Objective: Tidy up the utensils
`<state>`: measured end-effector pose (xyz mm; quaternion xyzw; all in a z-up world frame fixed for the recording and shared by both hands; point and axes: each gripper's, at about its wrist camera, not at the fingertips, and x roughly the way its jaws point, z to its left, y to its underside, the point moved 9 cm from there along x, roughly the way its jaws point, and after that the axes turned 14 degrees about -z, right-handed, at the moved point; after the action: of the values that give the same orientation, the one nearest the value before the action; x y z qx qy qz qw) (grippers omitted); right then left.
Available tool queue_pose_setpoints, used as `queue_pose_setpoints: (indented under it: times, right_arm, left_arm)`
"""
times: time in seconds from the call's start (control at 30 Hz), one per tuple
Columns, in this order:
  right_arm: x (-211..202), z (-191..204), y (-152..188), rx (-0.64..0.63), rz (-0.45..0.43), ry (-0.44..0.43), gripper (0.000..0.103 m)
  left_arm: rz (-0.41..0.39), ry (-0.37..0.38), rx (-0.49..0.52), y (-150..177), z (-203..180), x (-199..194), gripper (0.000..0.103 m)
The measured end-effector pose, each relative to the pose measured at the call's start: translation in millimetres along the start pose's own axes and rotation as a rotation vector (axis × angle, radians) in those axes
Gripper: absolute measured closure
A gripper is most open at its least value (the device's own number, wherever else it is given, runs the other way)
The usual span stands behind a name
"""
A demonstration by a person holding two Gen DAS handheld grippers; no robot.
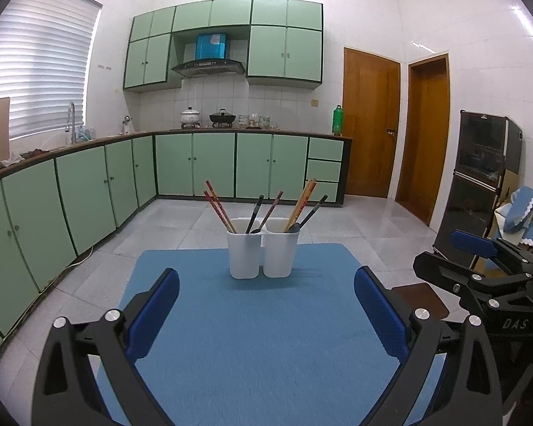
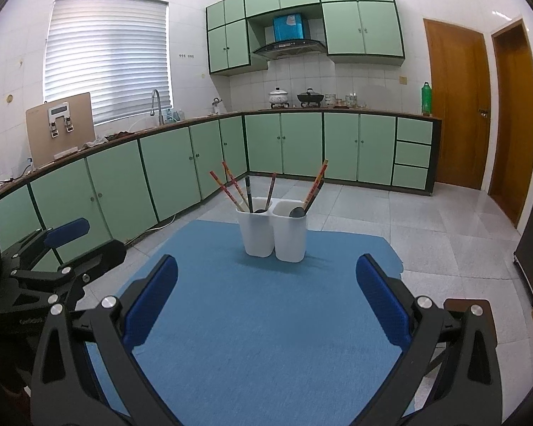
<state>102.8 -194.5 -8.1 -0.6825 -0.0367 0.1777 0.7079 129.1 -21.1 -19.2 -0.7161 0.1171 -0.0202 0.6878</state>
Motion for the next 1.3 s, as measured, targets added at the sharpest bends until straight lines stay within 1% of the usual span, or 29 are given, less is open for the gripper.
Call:
queue_pose_setpoints:
  times: [0.43,1.3]
  right_arm:
    - [-2.5,5.6,-0.4,-0.005,0.002,-0.001,0.006]
    - [-0.7,0.7,3.2,-0.001,0.008,0.000,0.006]
  left_arm:
    - [-0.012,-0.014,-0.002,0.5,1.2,-2.0,0.006]
    - [-0.007,-0.017,0.000,1.4,3.5,-3.6,0.006]
